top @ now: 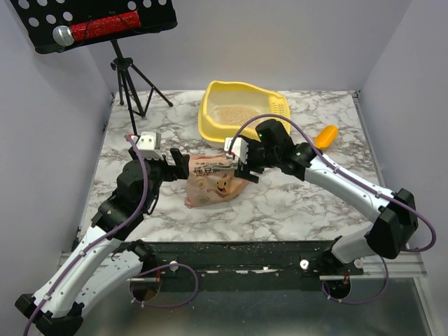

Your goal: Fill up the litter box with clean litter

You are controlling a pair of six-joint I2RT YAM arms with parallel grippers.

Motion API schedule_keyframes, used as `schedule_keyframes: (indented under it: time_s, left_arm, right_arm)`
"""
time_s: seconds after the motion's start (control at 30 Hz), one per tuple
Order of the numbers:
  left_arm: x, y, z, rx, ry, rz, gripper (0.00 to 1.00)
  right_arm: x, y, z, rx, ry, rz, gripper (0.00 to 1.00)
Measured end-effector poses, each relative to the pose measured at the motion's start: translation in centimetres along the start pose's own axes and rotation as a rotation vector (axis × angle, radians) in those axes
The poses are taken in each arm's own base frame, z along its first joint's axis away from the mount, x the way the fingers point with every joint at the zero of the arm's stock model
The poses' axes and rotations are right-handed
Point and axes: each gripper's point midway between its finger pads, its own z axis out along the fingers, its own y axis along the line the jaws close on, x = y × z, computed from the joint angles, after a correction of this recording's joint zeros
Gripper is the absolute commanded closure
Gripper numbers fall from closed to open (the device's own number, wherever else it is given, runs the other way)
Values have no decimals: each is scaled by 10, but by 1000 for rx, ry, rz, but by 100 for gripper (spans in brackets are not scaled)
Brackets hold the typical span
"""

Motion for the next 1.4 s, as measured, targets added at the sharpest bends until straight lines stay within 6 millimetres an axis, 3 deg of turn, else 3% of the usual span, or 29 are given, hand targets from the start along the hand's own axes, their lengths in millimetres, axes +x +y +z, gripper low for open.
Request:
schedule_keyframes:
  time_s: [0.33, 0.43, 0.47, 0.57, 0.63, 1.0, 1.23, 1.33, 1.4]
  left_arm:
    - [-4, 1, -3, -1, -14, -5, 1]
    - [-4, 1, -3, -1, -14, -5, 1]
    - [-4, 1, -3, -1, -14, -5, 1]
    - [-4, 1, -3, -1, -14, -5, 1]
    - [-3, 1, -2, -1, -13, -5, 1]
    - [-3, 1, -2, 0, -11, -4, 1]
    - [-3, -1, -3, 13, -12, -6, 1]
    - [-6, -1, -6, 18, -22, -10, 1]
    - [-9, -1, -8, 21, -32, -14, 1]
  right_arm:
    - [12, 11, 31, -98, 20, 1, 21]
    - [9, 8, 33, -95, 13, -1, 30]
    - [9, 7, 33, -94, 10, 0, 36]
    - [8, 8, 33, -98, 6, 3, 67]
    - [8, 8, 33, -101, 6, 6, 99]
    - [7, -7, 24, -52, 37, 55, 99]
    - [-6, -29, -33, 175, 13, 97, 100]
    - [7, -43, -55, 327, 44, 196, 99]
    - [29, -48, -64, 436, 91, 323, 99]
